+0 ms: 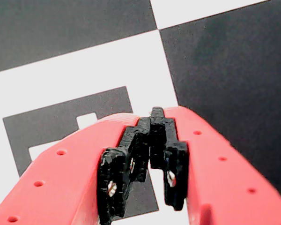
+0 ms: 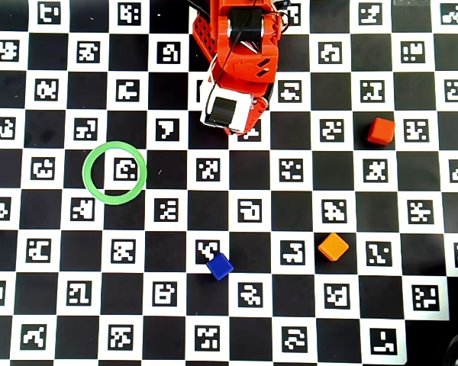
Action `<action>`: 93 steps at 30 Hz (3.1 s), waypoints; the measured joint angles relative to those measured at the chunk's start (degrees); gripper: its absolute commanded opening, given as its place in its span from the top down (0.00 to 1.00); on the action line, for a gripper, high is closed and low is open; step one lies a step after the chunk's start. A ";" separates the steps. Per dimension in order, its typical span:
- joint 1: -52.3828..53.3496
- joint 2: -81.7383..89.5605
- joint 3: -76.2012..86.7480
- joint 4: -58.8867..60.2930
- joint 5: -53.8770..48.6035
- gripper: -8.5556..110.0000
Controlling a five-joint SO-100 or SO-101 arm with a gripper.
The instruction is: Grab the red cube then put it in the green circle then put the blue cube on top and finally the orange cube on top
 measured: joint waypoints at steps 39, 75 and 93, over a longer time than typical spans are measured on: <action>0.00 0.00 0.00 0.00 -0.70 0.98; 0.00 0.00 0.00 0.00 -1.67 0.98; 1.85 -2.02 -26.19 2.72 31.64 0.84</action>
